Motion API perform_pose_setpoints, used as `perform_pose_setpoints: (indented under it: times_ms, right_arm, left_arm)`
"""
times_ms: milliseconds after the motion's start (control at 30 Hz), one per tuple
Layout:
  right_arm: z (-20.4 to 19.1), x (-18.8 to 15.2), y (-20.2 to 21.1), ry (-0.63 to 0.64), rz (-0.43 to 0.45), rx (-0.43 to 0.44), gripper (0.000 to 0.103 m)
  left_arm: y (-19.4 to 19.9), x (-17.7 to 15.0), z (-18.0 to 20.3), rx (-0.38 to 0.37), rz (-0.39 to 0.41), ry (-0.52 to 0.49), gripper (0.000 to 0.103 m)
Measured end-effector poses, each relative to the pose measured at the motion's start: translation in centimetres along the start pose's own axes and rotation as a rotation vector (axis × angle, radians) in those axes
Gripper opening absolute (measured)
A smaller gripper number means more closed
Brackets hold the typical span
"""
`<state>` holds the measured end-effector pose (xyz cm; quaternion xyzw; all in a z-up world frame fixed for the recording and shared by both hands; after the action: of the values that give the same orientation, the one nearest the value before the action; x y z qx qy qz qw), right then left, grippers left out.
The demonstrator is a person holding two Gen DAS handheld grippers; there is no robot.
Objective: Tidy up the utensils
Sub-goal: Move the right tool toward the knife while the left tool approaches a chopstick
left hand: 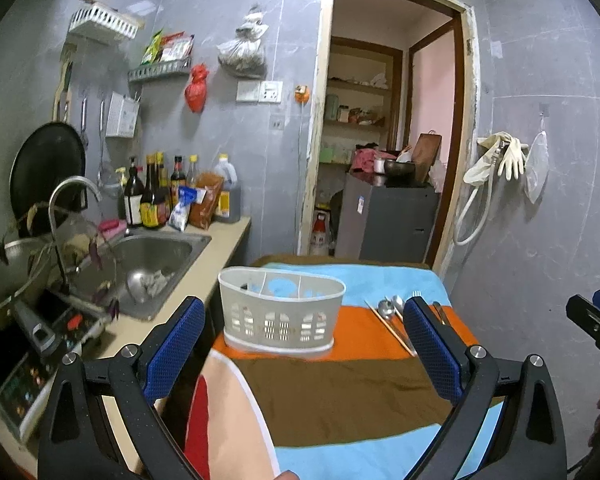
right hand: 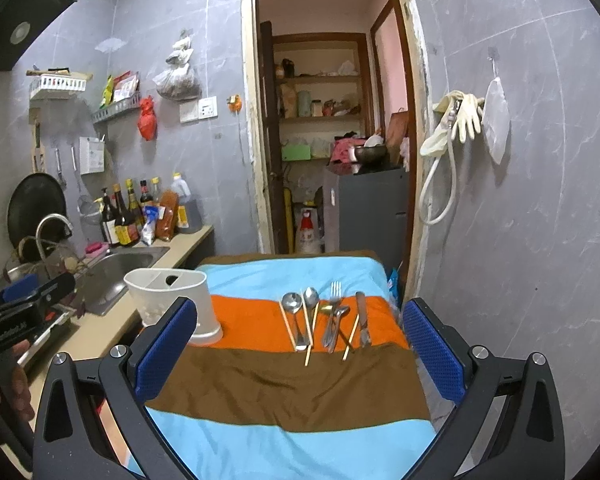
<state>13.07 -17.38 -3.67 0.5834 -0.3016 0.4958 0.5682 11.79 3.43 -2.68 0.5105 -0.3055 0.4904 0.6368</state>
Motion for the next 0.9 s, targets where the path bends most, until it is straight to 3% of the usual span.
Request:
perform_pose_setpoints:
  times_ms: [333, 600, 900]
  right_arm:
    - [1.1, 1.6, -0.7, -0.021, 0.014, -0.038, 0.103]
    - [3.0, 1.6, -2.5, -0.005, 0.038, -0.042, 0.103]
    - [7.5, -0.1, -9.7, 0.066, -0.01, 0.014, 0.103]
  left_arm:
    - [-1.7, 1.6, 2.4, -0.043, 0.017, -0.034, 0.097]
    - [-4.5, 1.1, 5.7, -0.072, -0.009, -0.059, 0.097]
    - [-12.3, -2.2, 11.0, -0.07, -0.102, -0.087, 0.097]
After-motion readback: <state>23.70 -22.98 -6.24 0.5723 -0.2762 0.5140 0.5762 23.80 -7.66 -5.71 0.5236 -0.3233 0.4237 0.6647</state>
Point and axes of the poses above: each gripper's, at about its wrist camera, not at the fingertips, and y roughly against the way its jaws point, z to its right, x to its top, the point moved 10 cm from there along -y, roughly the way its jaws point, and after that the axes turned 13 degrees about y, right-handed, at the moved point
